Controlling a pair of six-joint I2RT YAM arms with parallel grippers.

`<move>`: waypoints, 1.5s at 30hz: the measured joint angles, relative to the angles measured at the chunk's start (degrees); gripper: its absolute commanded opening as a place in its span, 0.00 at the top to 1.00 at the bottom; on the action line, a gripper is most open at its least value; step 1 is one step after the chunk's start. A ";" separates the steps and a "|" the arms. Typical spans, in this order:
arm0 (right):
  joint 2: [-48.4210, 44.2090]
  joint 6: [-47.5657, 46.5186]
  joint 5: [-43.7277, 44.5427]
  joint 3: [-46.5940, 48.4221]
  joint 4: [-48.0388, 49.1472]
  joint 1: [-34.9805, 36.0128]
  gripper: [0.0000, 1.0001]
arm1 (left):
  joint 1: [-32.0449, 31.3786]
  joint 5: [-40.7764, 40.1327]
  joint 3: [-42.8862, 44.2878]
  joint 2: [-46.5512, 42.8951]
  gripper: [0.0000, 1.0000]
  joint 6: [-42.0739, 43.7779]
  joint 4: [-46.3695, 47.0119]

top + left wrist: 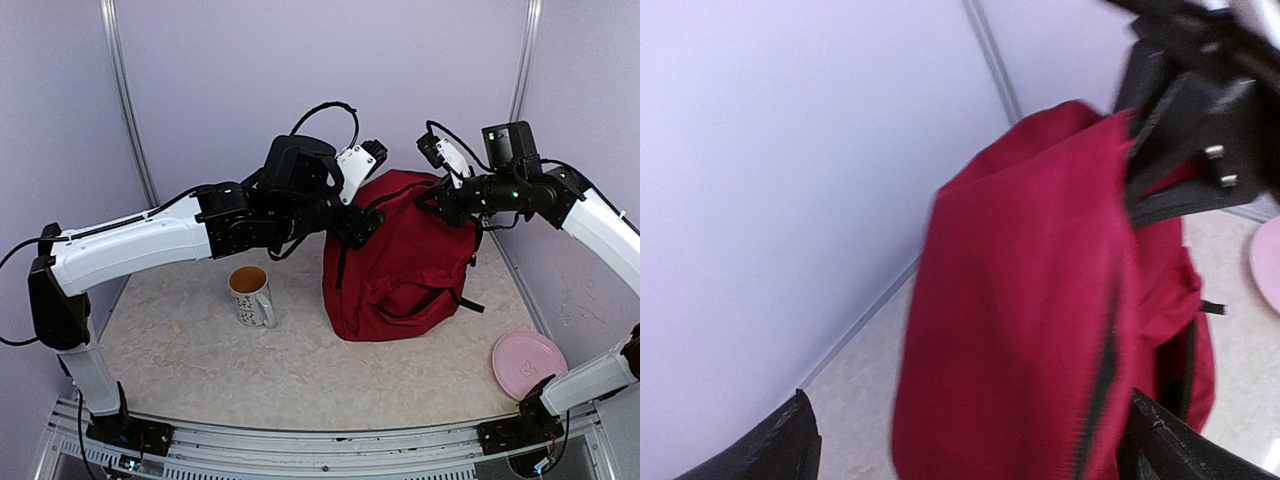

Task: Pack the student bag
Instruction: Place the pen in the lower front pocket of the bag, then rotate the student bag to the center of the board.

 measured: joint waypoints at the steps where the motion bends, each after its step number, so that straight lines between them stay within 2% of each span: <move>1: 0.00 0.00 0.00 0.00 0.00 0.00 0.84 | 0.83 -1.29 -0.17 0.42 0.01 -0.76 0.07; 2: 0.00 -0.02 0.00 0.00 0.00 0.00 0.83 | 1.31 -2.32 -0.22 1.03 0.02 -1.27 0.11; 3: 0.00 -0.04 0.04 0.00 0.00 0.00 0.80 | 1.53 -2.78 -0.28 1.62 0.07 -1.66 0.11; 4: 0.00 -0.09 0.07 0.00 0.00 0.00 0.76 | 1.55 -3.45 -0.31 2.51 0.20 -2.21 0.09; 6: 0.00 -0.15 0.04 0.00 -0.02 0.00 0.62 | 1.36 -4.46 -0.39 4.35 0.57 -3.30 0.04; 7: 0.00 -0.09 -0.09 0.02 -0.04 0.00 0.47 | 1.20 -5.31 -0.42 5.38 0.74 -3.56 -0.04; 8: -0.02 -0.50 -0.33 0.02 -0.24 0.00 0.36 | 1.09 -5.99 -0.42 6.12 0.85 -3.58 -0.11; 10: -0.15 -0.46 -1.01 0.02 -0.92 0.00 0.05 | 0.85 -7.52 -0.35 7.23 0.96 -3.67 -0.09; 12: -0.90 -0.66 -0.94 -0.13 -2.10 0.00 0.00 | 0.79 -8.55 -0.26 7.69 1.00 -3.69 -0.04; 21: -12.87 1.11 2.32 -8.70 -5.70 -0.68 0.00 | 6.25 -8.15 -1.18 7.76 1.00 -1.16 3.78; 25: -14.67 3.76 4.13 -14.51 -4.48 -6.03 0.00 | 8.68 -5.64 -3.06 7.67 1.00 1.90 7.06; 30: -17.16 5.27 0.59 -26.95 5.77 -11.91 0.00 | 9.49 -0.59 -5.81 6.21 1.00 5.14 9.99; 34: -16.92 4.24 -8.55 -33.31 17.18 -16.26 0.00 | 9.46 2.36 -6.40 5.22 1.00 6.64 10.16; 38: -14.84 3.56 -15.74 -35.06 27.47 -22.53 0.00 | 9.60 4.13 -6.91 4.72 1.00 7.26 10.19; 45: -6.12 0.46 -21.18 -34.93 32.98 -23.21 0.02 | 9.90 5.77 -7.41 4.33 1.00 7.78 10.36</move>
